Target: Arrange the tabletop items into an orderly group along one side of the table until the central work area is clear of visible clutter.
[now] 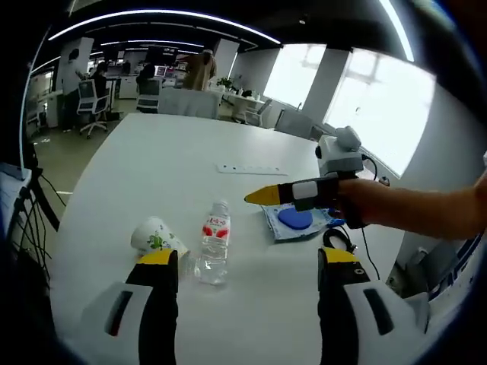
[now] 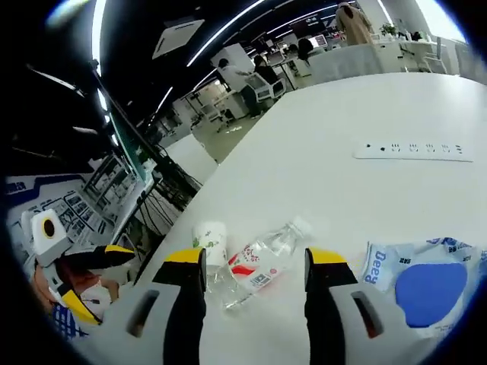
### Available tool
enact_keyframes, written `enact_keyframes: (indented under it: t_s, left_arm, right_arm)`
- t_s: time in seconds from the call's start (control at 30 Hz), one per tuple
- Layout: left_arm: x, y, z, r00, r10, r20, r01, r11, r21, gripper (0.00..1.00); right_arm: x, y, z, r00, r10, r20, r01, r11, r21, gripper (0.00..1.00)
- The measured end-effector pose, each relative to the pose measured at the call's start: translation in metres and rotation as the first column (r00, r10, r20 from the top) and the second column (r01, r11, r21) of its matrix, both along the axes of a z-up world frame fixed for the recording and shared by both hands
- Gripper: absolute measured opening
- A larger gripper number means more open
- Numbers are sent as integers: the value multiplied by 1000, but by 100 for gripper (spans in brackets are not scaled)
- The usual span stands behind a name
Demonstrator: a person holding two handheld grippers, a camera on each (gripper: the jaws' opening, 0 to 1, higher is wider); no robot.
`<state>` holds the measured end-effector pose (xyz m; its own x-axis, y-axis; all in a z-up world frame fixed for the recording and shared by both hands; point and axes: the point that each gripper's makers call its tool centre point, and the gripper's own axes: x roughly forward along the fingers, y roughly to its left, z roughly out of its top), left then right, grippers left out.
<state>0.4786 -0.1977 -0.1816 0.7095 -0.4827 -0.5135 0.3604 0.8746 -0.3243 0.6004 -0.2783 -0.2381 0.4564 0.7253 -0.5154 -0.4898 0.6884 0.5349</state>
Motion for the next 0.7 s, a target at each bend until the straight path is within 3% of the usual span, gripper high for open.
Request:
enact_keyframes:
  t_s: [0.33, 0.53, 0.7]
  left_arm:
    - [4, 12, -4, 1000, 28, 0, -28, 999, -30, 76]
    - [8, 16, -4, 999, 36, 11, -35, 999, -41, 76]
    - [11, 19, -5, 999, 44, 17, -43, 998, -52, 76]
  right_arm:
    - [22, 11, -23, 986, -97, -133, 105, 993, 50, 44]
    - [34, 12, -38, 955, -166, -245, 190, 979, 79, 41]
    - [41, 13, -48, 943, -172, -284, 201, 977, 74, 38]
